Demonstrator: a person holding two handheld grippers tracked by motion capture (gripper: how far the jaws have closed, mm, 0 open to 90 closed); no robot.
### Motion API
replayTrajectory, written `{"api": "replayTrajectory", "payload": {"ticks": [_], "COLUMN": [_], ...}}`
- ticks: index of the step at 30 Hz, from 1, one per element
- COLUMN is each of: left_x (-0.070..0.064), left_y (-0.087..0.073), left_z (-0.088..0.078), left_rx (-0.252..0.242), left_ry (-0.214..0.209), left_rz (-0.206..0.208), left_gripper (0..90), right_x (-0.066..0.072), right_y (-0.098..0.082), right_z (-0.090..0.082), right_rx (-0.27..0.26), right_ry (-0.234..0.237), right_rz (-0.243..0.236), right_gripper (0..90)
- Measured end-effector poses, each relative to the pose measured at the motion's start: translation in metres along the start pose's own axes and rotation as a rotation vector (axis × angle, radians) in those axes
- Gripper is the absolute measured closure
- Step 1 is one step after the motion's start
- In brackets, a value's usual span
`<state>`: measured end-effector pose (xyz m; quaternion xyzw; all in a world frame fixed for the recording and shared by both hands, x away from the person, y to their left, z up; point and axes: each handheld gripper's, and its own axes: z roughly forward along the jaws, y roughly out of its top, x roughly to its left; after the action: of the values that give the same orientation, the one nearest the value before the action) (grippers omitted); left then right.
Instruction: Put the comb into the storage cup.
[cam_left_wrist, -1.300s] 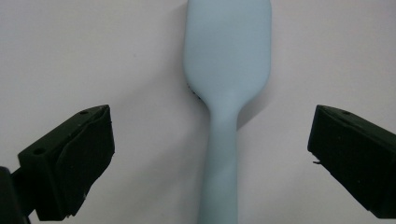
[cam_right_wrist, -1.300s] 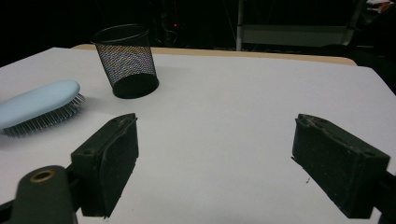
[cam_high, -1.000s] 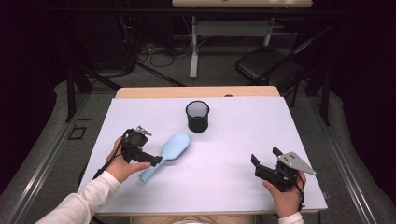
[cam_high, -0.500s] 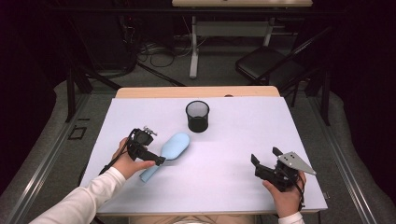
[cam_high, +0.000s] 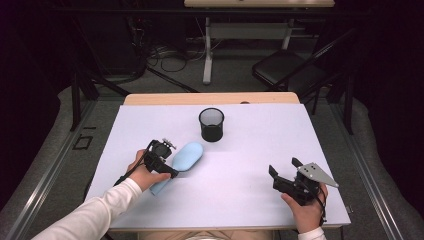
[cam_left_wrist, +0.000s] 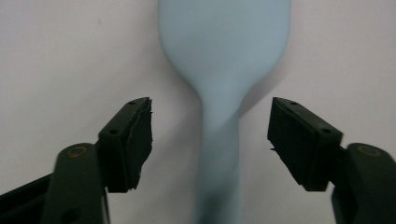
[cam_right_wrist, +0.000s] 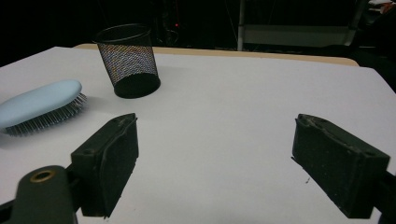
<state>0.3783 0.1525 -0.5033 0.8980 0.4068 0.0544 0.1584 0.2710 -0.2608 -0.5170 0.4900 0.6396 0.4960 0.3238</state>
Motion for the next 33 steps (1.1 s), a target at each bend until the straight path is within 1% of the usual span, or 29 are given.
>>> {"api": "replayTrajectory", "payload": {"ticks": [1,3,4,6,9,11,14,15,17,19,28,31,33], "left_x": [0.0,0.0,0.0,0.0,-0.002,-0.004,-0.006,-0.006,-0.006,-0.006,-0.006,-0.006,-0.006], "left_y": [0.001,0.001,0.002,0.002,0.003,0.003,0.004,0.004,0.004,0.004,0.002,0.002,0.001], "left_z": [0.001,0.003,0.004,0.006,0.009,0.011,0.013,0.014,0.015,0.017,0.024,0.025,0.026], "left_rx": [0.004,0.008,0.017,0.018,0.027,0.038,0.046,0.05,0.051,0.053,0.055,0.055,0.05], "left_ry": [0.0,-0.006,-0.013,-0.017,-0.014,-0.01,-0.001,-0.002,-0.006,0.006,0.009,0.006,0.011], "left_rz": [0.006,0.015,0.013,0.01,0.023,0.037,0.037,0.032,0.036,0.04,0.047,0.042,0.04], "left_gripper": [36.3,44.2,45.7,46.8,47.5,49.7,51.7,52.2,54.7,55.5,61.9,64.9,67.0], "right_x": [0.0,0.0,0.0,0.0,-0.001,-0.001,-0.001,-0.001,0.0,0.0,-0.001,-0.001,-0.001], "right_y": [0.0,0.0,0.0,0.0,0.0,0.0,0.0,0.0,0.0,0.0,0.0,0.0,0.0], "right_z": [0.0,0.0,0.0,0.0,0.0,0.0,0.0,0.0,0.0,0.0,0.001,0.001,0.001], "right_rx": [0.0,0.0,0.0,-0.001,-0.001,-0.001,-0.001,-0.001,-0.001,0.0,0.0,0.001,0.0], "right_ry": [0.0,0.0,0.0,0.0,-0.001,0.0,0.001,0.001,0.002,0.001,0.002,0.003,0.003], "right_rz": [0.0,-0.001,-0.001,-0.001,-0.002,-0.001,-0.003,-0.005,-0.003,-0.002,-0.002,-0.002,-0.002], "right_gripper": [14.3,14.3,14.3,14.3,14.3,14.3,14.3,14.3,14.3,14.3,14.3,14.3,14.3]}}
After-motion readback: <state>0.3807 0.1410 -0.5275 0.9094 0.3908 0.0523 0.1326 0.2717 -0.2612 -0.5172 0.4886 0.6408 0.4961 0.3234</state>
